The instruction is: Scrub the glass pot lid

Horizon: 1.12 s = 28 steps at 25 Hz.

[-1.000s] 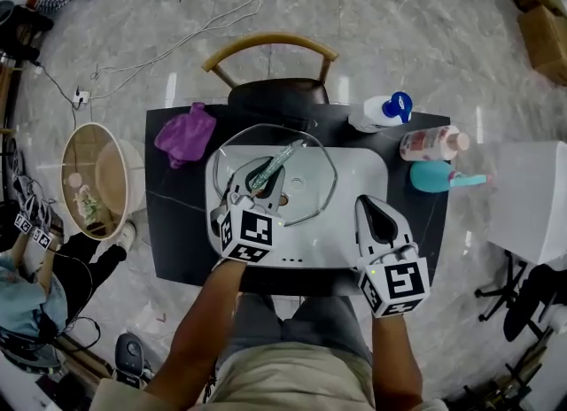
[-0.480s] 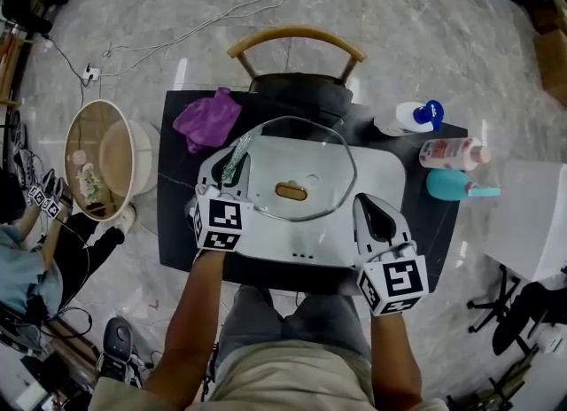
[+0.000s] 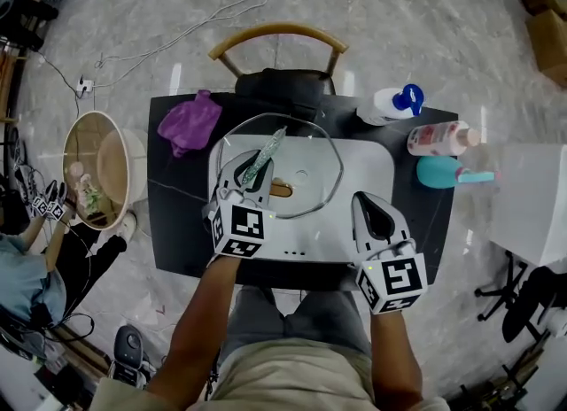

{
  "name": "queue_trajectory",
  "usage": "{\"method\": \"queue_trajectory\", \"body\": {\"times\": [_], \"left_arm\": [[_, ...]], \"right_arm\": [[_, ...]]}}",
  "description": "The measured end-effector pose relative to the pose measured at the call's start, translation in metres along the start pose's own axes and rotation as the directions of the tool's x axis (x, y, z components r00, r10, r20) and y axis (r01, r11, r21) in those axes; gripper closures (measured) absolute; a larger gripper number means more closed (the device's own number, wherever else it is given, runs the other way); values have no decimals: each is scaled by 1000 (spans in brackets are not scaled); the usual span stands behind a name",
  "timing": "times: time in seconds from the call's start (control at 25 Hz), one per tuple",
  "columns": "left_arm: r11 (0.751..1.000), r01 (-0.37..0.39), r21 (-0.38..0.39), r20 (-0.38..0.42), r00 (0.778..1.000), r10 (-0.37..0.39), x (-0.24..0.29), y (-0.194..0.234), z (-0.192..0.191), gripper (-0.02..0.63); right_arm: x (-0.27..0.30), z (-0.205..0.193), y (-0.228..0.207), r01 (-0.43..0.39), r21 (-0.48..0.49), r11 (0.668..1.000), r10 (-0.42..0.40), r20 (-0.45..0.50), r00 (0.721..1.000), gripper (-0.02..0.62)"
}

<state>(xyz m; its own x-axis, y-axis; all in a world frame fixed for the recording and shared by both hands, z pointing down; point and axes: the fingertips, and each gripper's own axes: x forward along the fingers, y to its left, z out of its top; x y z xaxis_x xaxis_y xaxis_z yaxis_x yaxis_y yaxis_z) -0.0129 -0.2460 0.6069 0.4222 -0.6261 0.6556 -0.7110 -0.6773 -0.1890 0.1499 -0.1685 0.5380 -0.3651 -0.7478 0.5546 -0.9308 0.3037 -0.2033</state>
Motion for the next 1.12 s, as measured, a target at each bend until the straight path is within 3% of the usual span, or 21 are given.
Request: {"method": "queue_trajectory", "body": {"times": [0.16, 0.36, 0.48, 0.76, 0.88, 1.12], "left_arm": [[992, 83, 92, 4, 997, -83, 17, -46, 25, 520], [960, 213, 182, -36, 977, -210, 35, -113, 35, 520], [948, 238, 211, -51, 971, -232, 38, -133, 33, 520], [961, 201, 192, -42, 980, -197, 29, -114, 27, 520], [975, 132, 181, -29, 991, -129, 20, -86, 22, 520], [998, -19, 57, -52, 998, 22, -10, 3, -24, 520]], "right_arm": [[-12, -7, -18, 27, 21, 999, -27, 3, 1000, 571], [-26, -15, -38, 58, 41, 997, -59, 7, 998, 571], [-32, -18, -44, 69, 47, 997, -69, 9, 998, 571], [-35, -21, -41, 64, 42, 997, -64, 5, 998, 571], [-30, -18, -29, 43, 28, 999, -43, 5, 999, 571], [-18, -14, 3, -5, -6, 1000, 5, -2, 1000, 571]]}}
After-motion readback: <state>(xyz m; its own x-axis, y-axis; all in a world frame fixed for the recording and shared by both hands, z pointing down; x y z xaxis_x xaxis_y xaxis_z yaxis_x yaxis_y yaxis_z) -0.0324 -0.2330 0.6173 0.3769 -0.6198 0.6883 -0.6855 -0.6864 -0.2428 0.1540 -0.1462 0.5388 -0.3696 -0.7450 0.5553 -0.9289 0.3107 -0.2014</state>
